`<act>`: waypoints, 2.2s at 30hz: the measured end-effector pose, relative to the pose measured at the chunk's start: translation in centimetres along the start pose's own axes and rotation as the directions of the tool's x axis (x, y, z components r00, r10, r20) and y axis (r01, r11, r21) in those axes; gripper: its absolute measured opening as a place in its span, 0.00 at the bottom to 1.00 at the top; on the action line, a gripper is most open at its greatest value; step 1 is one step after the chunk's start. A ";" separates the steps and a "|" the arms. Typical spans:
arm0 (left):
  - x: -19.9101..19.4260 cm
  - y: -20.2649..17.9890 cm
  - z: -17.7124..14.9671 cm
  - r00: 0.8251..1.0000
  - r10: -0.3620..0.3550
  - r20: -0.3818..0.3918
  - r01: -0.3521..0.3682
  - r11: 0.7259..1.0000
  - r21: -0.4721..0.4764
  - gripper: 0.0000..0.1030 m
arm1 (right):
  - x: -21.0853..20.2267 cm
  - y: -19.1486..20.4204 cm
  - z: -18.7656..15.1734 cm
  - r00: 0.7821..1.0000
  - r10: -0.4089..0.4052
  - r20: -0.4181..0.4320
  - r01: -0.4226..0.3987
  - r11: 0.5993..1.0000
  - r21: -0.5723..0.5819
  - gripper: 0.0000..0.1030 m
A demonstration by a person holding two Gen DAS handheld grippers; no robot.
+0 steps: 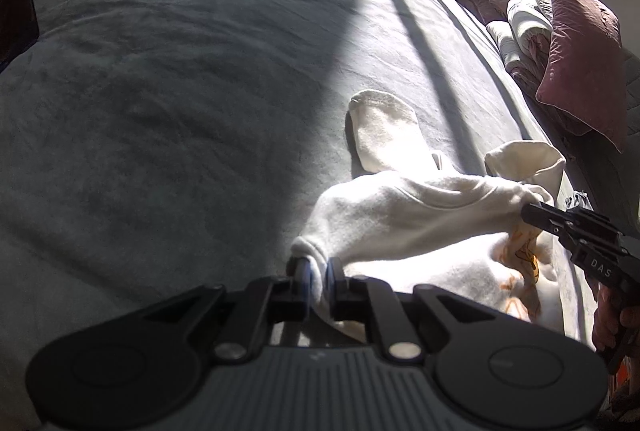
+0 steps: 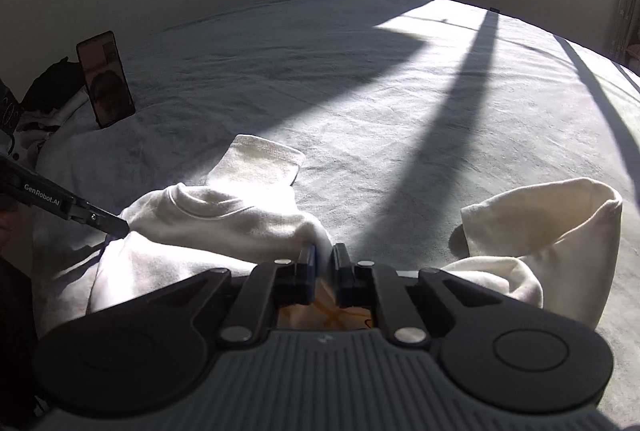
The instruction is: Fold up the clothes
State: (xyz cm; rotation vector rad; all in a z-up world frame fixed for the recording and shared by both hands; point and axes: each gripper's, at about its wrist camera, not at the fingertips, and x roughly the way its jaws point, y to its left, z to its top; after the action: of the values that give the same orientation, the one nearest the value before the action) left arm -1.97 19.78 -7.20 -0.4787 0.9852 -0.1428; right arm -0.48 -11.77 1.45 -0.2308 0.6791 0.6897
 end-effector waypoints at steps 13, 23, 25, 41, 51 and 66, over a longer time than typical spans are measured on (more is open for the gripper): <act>-2.7 1.6 -0.4 0.998 -0.034 0.062 0.039 0.997 -0.074 0.08 | -8.7 12.3 -3.7 1.000 0.024 0.007 -0.021 0.966 -0.257 0.09; -1.6 1.8 -0.9 1.000 0.017 0.020 -0.016 0.998 -0.056 0.08 | -1.4 10.7 -8.5 0.984 0.032 -0.176 -0.050 0.994 -0.093 0.08; -1.4 1.9 -0.9 1.000 0.020 0.017 -0.019 0.998 -0.055 0.08 | -1.7 11.0 -8.0 0.984 0.019 -0.179 -0.041 0.992 -0.117 0.10; -1.4 1.8 -0.9 1.000 0.021 0.014 -0.020 0.999 -0.033 0.08 | -6.0 10.9 0.5 0.986 -0.169 -0.005 0.164 0.964 -0.209 0.61; -1.5 1.9 -1.2 1.000 0.019 0.012 -0.018 1.000 -0.019 0.08 | -6.7 6.4 -2.6 0.960 -0.256 -0.113 0.257 0.966 -0.006 0.06; -1.3 1.5 -1.4 0.999 0.037 0.008 -0.037 0.999 0.021 0.09 | -7.4 3.9 -10.9 0.926 -0.227 -0.300 0.297 0.931 0.213 0.06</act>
State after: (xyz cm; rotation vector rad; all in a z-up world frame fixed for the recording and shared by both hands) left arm -4.00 21.02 -7.55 -0.4414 0.9837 -0.1175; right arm -12.72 -17.03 -2.03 -0.1759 0.9712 0.3065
